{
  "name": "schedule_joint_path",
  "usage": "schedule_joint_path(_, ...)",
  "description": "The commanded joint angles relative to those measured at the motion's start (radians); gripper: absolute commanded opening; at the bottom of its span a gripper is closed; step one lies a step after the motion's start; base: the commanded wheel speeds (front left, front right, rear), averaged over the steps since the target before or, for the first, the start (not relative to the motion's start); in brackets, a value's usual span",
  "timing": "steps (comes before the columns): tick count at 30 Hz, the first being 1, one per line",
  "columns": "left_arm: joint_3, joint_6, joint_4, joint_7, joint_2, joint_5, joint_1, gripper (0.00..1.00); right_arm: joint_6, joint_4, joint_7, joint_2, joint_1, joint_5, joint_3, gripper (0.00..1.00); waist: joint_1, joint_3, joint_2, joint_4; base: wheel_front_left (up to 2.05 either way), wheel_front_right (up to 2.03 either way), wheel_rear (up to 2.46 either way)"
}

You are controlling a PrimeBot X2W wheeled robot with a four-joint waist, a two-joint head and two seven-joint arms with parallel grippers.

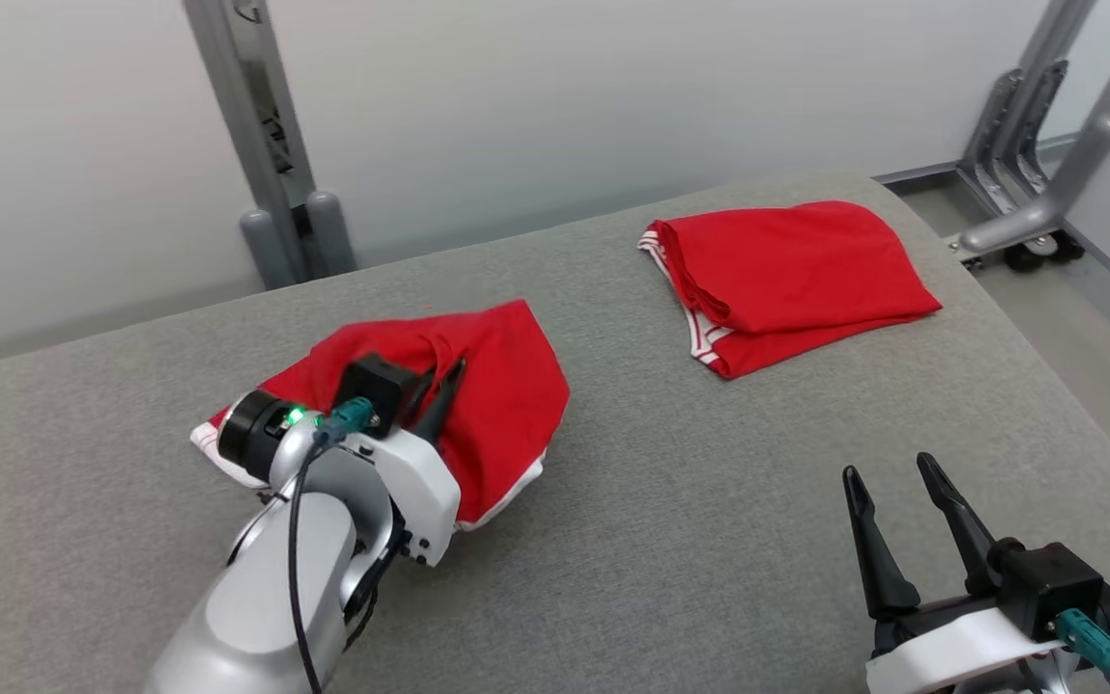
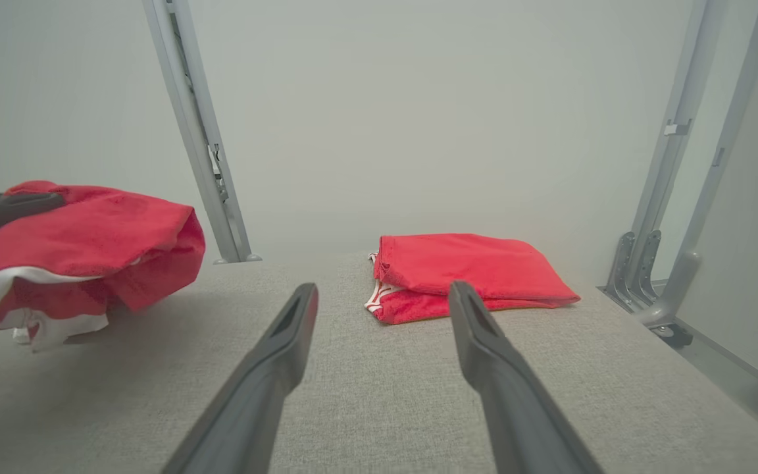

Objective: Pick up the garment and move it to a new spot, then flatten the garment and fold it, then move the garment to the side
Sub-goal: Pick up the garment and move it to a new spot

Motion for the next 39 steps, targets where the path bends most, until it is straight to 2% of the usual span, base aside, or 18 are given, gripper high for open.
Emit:
schedule_joint_path(1,-0.011,0.01,0.002,0.002,0.015,0.018,0.014,0.0,0.0,-0.004,-0.001,-0.002,0.009,0.002,-0.002,1.0,0.0,0.017,-0.0001,-0.037,0.0,0.0,0.0)
schedule_joint_path(5,-0.062,0.032,0.033,0.011,0.04,0.074,0.031,0.0,0.0,-0.016,-0.001,-0.002,-0.007,0.018,0.007,1.0,0.0,0.057,-0.0001,-0.058,0.0,0.0,0.0)
schedule_joint_path(9,-0.077,0.035,0.081,0.011,0.031,0.077,0.04,0.0,0.0,-0.021,-0.001,-0.003,-0.021,0.03,0.017,1.0,0.0,0.097,-0.0001,-0.059,0.0,0.0,0.0)
schedule_joint_path(10,-0.078,0.036,0.09,0.002,0.027,0.075,0.038,0.08,0.0,-0.023,-0.001,-0.003,-0.026,0.031,0.019,1.0,0.0,0.105,-0.0001,-0.057,0.0,0.0,0.0)
schedule_joint_path(11,-0.076,0.037,0.099,-0.008,0.023,0.069,0.038,0.44,0.0,-0.023,-0.001,-0.003,-0.029,0.034,0.021,1.0,0.0,0.109,-0.0001,-0.055,0.0,0.0,0.0)
schedule_joint_path(12,-0.071,0.04,0.104,-0.022,0.019,0.063,0.04,0.9,0.0,-0.023,-0.001,-0.003,-0.032,0.036,0.023,1.0,0.0,0.112,-0.0001,-0.051,0.0,0.0,0.0)
schedule_joint_path(13,-0.067,0.042,0.112,-0.035,0.014,0.056,0.043,1.0,0.0,-0.021,-0.001,-0.003,-0.033,0.036,0.025,1.0,0.0,0.112,-0.0001,-0.047,0.0,0.0,0.0)
schedule_joint_path(21,-0.038,0.051,0.113,-0.103,-0.029,-0.012,0.09,1.0,0.0,-0.005,-0.001,-0.003,-0.023,0.032,0.036,1.0,0.0,0.065,-0.0001,0.007,0.0,0.0,0.0)
schedule_joint_path(25,-0.028,0.068,0.067,-0.123,-0.037,-0.034,0.142,1.0,0.0,0.001,-0.001,-0.003,-0.004,0.03,0.038,1.0,0.0,0.022,-0.0001,0.059,0.0,0.0,0.0)
schedule_joint_path(30,0.022,0.112,-0.053,-0.135,-0.024,-0.055,0.228,1.0,0.0,-0.001,-0.001,-0.003,0.016,0.036,0.033,1.0,0.0,-0.018,-0.0001,0.129,0.0,0.0,0.0)
schedule_joint_path(34,0.09,0.156,-0.213,-0.136,-0.005,-0.047,0.311,1.0,0.0,-0.005,-0.001,-0.003,0.031,0.044,0.029,1.0,0.0,-0.041,-0.0001,0.186,0.0,0.0,0.0)
schedule_joint_path(39,0.179,0.19,-0.381,-0.136,-0.011,-0.038,0.432,1.0,0.0,-0.007,-0.001,-0.003,0.054,0.052,0.017,1.0,0.0,-0.071,-0.0001,0.247,0.0,0.0,0.0)
